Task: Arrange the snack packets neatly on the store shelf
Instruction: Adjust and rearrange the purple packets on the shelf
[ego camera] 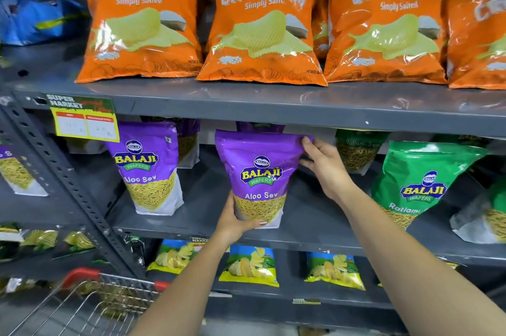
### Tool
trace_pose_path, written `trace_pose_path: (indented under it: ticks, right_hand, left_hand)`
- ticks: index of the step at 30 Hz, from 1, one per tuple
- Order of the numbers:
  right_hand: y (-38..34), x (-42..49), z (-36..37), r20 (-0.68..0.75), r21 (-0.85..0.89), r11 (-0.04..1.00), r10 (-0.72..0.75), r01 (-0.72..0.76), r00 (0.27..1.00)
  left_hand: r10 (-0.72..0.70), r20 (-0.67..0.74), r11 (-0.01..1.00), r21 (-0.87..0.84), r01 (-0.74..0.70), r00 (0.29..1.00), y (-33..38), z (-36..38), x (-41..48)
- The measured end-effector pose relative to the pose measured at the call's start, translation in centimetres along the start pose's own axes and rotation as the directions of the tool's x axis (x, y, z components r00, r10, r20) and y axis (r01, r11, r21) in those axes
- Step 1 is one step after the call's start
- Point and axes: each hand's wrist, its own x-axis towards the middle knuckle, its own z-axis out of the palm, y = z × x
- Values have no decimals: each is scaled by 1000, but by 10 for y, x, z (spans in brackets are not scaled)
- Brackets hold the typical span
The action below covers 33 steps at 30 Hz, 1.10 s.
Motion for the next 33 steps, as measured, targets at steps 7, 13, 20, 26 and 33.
trace_pose_path:
  ticks: [7, 13, 20, 26, 33]
  right_hand:
    - [-20, 7, 12, -1, -13, 1000, -9, 9, 1000]
    - [-21, 7, 6, 3, -20, 1000, -19, 19, 1000]
    - [-20, 7, 4, -81, -154, 987, -64, 51, 995]
    - [32, -52, 29, -430, -464, 806, -567, 368, 702]
    - [113, -81, 148, 347, -517, 707, -343, 483, 873]
  left_hand:
    - [-10, -70, 999, -42, 7, 997, -6, 10, 3]
    - [-15, -71, 1000, -25, 13, 997, -11, 8, 4]
    - [66, 8, 998, 15, -66, 998, -6, 2, 5]
    - [256, -245, 926, 341, -164, 935, -22, -47, -20]
    - [61, -763, 959, 223, 174, 643, -51, -148, -44]
